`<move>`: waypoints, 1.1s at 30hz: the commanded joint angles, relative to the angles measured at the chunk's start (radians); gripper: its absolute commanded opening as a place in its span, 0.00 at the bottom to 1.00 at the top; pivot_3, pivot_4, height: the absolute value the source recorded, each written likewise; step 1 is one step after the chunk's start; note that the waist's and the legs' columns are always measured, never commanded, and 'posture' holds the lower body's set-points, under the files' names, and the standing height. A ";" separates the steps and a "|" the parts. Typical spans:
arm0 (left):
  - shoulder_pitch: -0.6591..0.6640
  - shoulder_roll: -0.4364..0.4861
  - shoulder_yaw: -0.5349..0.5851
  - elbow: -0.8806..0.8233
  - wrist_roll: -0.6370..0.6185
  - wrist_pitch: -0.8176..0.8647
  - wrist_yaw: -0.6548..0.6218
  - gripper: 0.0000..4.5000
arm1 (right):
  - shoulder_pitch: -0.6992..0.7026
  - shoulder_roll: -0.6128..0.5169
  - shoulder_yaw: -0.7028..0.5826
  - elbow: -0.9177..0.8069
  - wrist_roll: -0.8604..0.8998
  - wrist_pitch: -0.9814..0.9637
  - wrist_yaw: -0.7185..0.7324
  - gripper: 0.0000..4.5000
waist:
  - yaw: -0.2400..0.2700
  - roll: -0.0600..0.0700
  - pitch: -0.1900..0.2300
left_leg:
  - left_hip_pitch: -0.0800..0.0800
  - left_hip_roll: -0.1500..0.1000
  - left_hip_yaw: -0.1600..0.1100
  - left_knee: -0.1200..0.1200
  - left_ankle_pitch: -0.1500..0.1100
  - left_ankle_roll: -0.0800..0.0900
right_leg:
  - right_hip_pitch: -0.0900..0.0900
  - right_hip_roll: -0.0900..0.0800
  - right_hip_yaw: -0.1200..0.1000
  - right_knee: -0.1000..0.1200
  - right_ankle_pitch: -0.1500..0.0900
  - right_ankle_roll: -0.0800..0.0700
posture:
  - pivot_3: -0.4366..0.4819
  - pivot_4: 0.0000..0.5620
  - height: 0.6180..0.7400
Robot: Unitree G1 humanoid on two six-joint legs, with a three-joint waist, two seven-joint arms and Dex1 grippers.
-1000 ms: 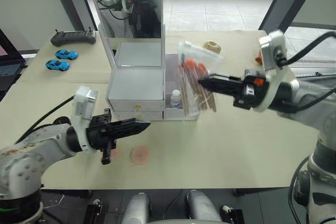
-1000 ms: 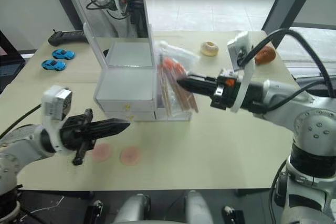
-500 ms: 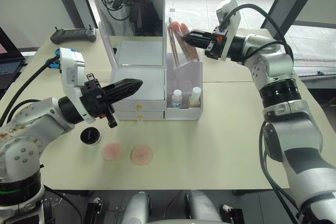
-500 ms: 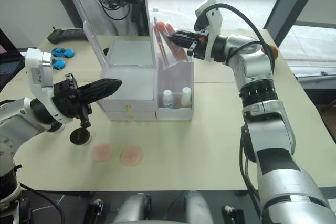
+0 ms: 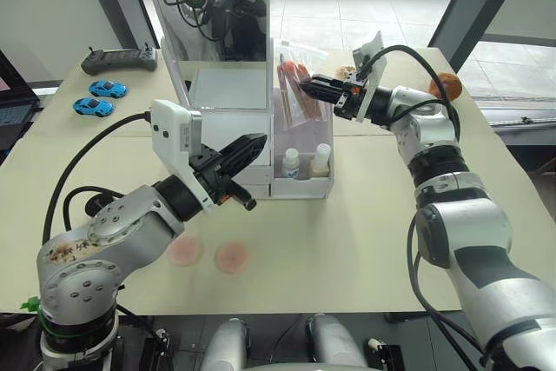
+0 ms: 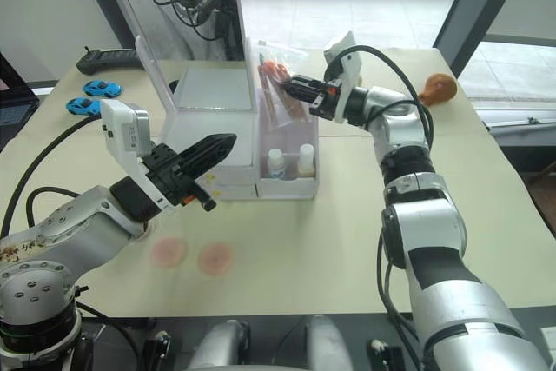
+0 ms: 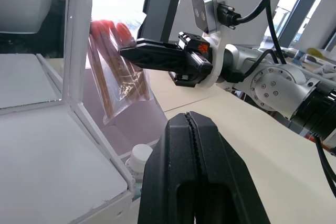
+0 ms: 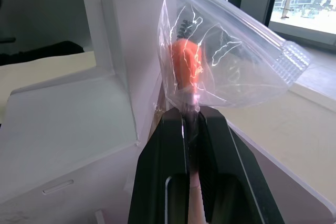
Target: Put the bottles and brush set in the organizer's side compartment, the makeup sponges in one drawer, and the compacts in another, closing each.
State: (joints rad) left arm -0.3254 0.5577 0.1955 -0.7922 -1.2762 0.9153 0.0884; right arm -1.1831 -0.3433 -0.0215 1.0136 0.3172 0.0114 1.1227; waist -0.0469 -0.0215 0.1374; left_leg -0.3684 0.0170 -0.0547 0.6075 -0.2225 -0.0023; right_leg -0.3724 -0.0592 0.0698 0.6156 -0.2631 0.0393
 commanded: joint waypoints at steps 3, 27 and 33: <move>-0.012 0.041 0.000 0.000 -0.078 -0.021 0.043 0.00 | 0.027 0.019 -0.031 0.004 -0.018 -0.041 0.004 0.00 | 0.001 0.000 0.000 | 0.000 0.000 0.000 0.000 0.000 -0.001 | 0.001 0.000 0.000 0.000 0.000 0.000 | 0.48 0.27 1.00; -0.046 0.112 -0.070 0.036 -0.103 -0.061 0.044 0.00 | 0.054 -0.027 -0.065 -0.043 -0.039 0.046 0.094 0.99 | 0.002 0.001 0.000 | 0.000 0.000 0.000 0.000 0.002 -0.003 | 0.001 0.000 0.000 -0.001 0.000 0.000 | 0.48 0.27 1.00; -0.057 0.108 -0.084 0.051 -0.101 -0.068 0.031 0.00 | 0.096 -0.068 -0.075 -0.221 0.003 0.186 0.114 0.99 | 0.001 0.001 0.000 | 0.000 0.000 0.000 0.000 0.002 -0.003 | 0.001 0.001 0.000 0.000 0.000 0.000 | 0.48 0.27 1.00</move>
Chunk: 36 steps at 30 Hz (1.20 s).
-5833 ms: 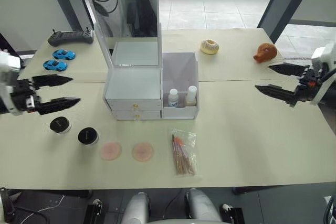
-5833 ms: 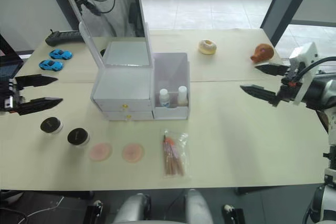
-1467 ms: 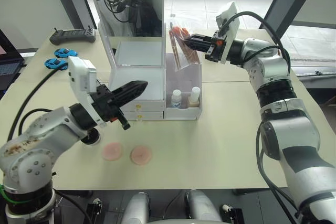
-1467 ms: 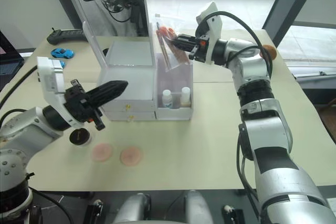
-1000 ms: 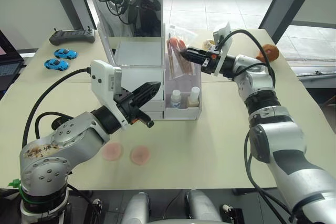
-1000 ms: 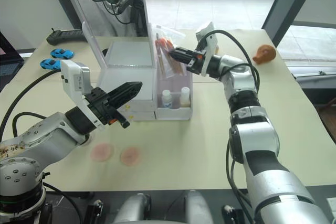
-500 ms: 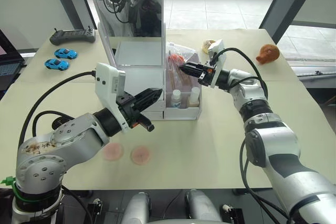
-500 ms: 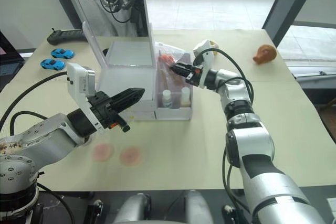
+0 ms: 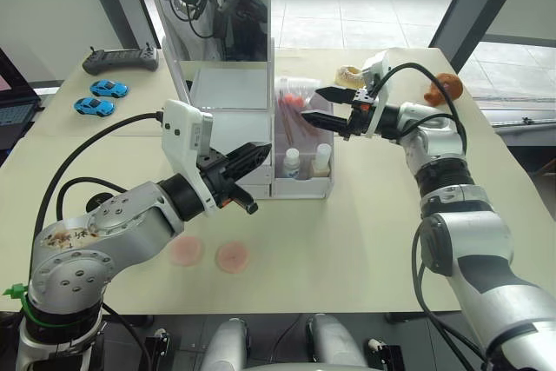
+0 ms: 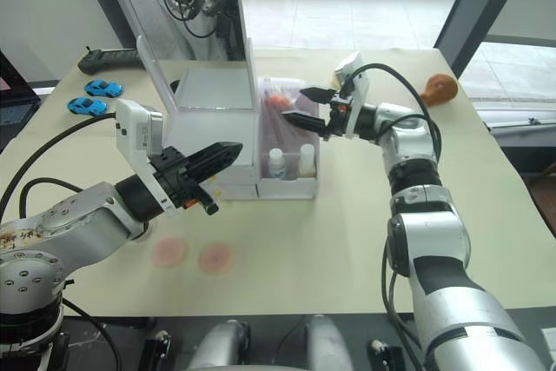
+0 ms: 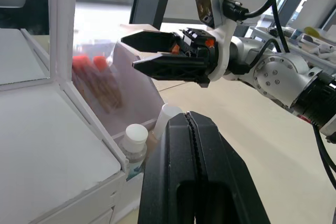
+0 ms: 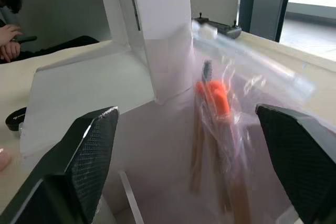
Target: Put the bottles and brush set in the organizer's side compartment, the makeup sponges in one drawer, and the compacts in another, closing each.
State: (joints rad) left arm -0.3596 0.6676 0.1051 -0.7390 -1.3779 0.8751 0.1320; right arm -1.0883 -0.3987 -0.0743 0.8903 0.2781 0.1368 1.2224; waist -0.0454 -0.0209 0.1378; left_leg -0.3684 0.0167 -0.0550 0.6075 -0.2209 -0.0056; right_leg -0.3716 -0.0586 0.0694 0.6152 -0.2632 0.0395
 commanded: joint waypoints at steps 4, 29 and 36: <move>-0.029 -0.007 0.001 0.006 0.000 -0.029 -0.022 0.00 | 0.035 -0.034 -0.017 -0.233 0.065 0.145 0.016 0.99 | 0.001 0.000 0.000 | 0.000 0.000 0.000 0.000 0.000 0.000 | 0.000 0.000 0.000 0.000 0.000 0.000 | 0.48 0.27 1.00; -0.022 0.042 0.017 0.026 0.118 -0.016 -0.133 0.00 | -0.207 0.055 0.228 0.206 -0.394 -0.325 -0.513 0.01 | -0.001 0.000 0.000 | 0.000 0.000 0.000 -0.001 0.002 -0.004 | -0.001 0.000 0.000 0.000 0.000 0.000 | 0.48 0.27 1.00; -0.033 0.058 0.028 0.048 0.150 -0.017 -0.176 0.00 | -0.240 0.127 0.316 0.343 -0.538 -0.359 -0.681 0.01 | -0.006 0.000 0.000 | 0.000 0.000 0.000 -0.001 0.002 -0.004 | -0.001 0.000 0.000 0.001 0.000 0.000 | 0.48 0.27 1.00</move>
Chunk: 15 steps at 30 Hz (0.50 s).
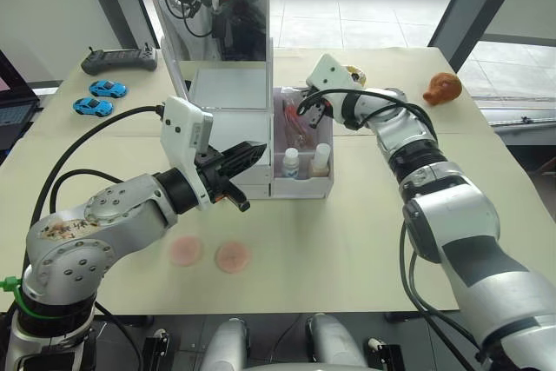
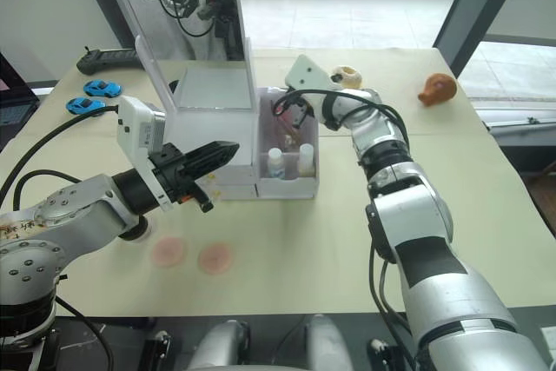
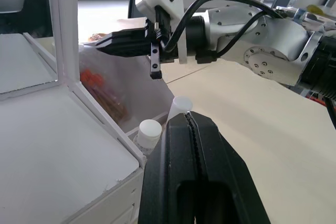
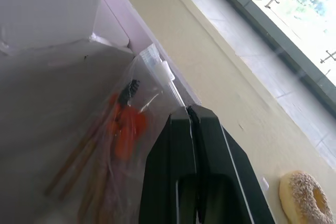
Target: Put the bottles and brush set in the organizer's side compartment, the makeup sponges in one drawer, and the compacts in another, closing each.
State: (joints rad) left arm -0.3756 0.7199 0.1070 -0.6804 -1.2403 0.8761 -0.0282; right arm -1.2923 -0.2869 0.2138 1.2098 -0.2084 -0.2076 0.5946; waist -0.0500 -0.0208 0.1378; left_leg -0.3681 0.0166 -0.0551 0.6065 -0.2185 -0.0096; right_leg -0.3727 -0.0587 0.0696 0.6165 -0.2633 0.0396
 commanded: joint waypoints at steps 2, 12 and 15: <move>-0.019 -0.001 0.020 -0.011 0.018 -0.017 -0.019 0.00 | -0.038 0.027 0.039 0.040 -0.068 -0.013 -0.063 0.01 | -0.002 0.000 0.000 | 0.000 0.000 0.000 0.000 0.000 0.000 | 0.000 0.000 0.000 0.000 0.000 0.000 | 0.48 0.27 1.00; -0.031 -0.032 0.003 -0.008 0.037 -0.010 -0.024 0.00 | -0.030 0.057 0.060 0.048 -0.099 0.011 0.027 0.01 | -0.007 0.000 0.000 | 0.001 0.000 -0.001 0.000 0.000 0.000 | 0.001 0.000 0.000 0.001 0.000 0.000 | 0.48 0.27 1.00; -0.038 -0.041 -0.003 -0.004 0.045 -0.008 -0.029 0.00 | -0.036 0.061 0.081 0.054 -0.123 0.024 0.050 0.01 | -0.007 0.000 0.000 | 0.001 0.000 -0.001 0.000 0.000 0.000 | 0.001 0.000 -0.001 0.001 0.000 0.000 | 0.48 0.27 1.00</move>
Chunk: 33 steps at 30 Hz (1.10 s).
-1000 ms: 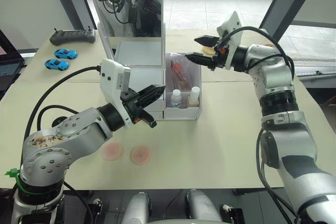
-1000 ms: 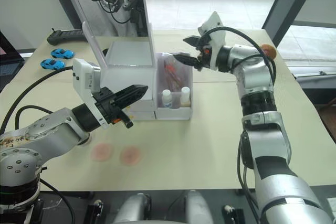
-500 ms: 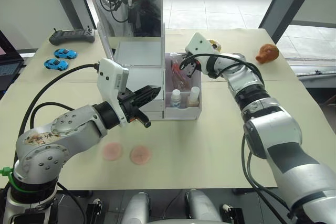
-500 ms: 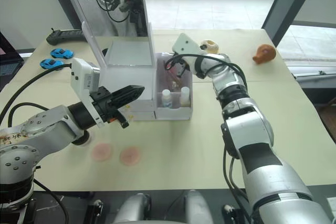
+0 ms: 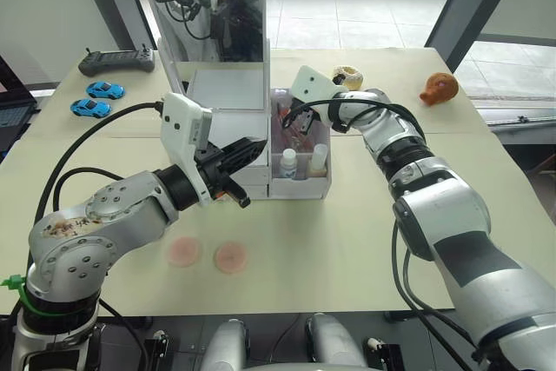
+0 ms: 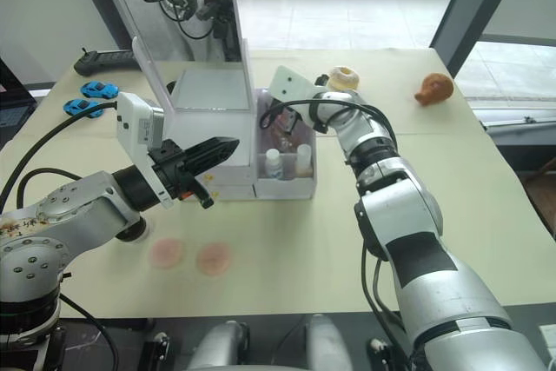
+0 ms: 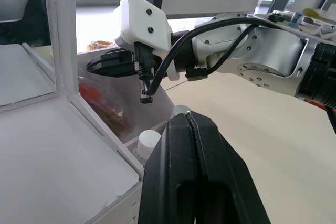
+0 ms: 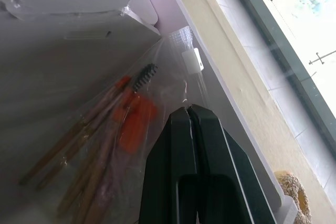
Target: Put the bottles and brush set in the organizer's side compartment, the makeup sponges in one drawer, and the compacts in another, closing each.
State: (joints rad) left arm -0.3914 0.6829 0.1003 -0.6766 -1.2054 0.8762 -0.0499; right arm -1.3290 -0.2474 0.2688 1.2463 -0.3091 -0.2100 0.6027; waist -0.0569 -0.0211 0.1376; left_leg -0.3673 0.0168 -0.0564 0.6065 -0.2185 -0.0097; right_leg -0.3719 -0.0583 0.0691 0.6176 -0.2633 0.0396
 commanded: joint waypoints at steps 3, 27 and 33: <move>-0.025 -0.011 0.001 -0.006 0.017 -0.006 -0.013 0.00 | -0.012 0.014 0.044 0.016 -0.051 0.017 0.034 0.01 | -0.004 0.000 0.000 | 0.000 0.000 0.000 0.000 0.000 0.000 | 0.000 0.000 0.000 0.000 0.000 0.000 | 0.48 0.27 1.00; 0.174 0.297 0.327 0.264 0.201 -0.138 -0.636 0.09 | 0.634 -0.544 -0.521 -1.087 0.674 0.591 0.538 0.12 | 0.011 0.002 0.001 | -0.001 0.000 0.002 -0.001 0.000 0.000 | -0.001 0.000 0.000 -0.001 -0.001 0.000 | 0.48 0.27 1.00; 0.295 0.373 0.419 0.434 0.353 -0.239 -0.831 0.48 | 0.871 -0.646 -0.678 -1.165 0.780 0.663 0.559 0.55 | 0.012 0.005 0.002 | -0.001 0.001 0.005 0.000 -0.001 0.002 | -0.001 -0.001 0.001 -0.002 -0.002 0.001 | 0.48 0.27 1.00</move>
State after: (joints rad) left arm -0.0971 1.0375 0.4597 -0.2731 -0.8789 0.6832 -0.8236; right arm -0.4601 -0.8606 -0.3405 0.1120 0.4361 0.4508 1.1550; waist -0.0448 -0.0160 0.1393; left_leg -0.3680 0.0176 -0.0518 0.6063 -0.2194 -0.0081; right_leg -0.3727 -0.0589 0.0702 0.6154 -0.2653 0.0406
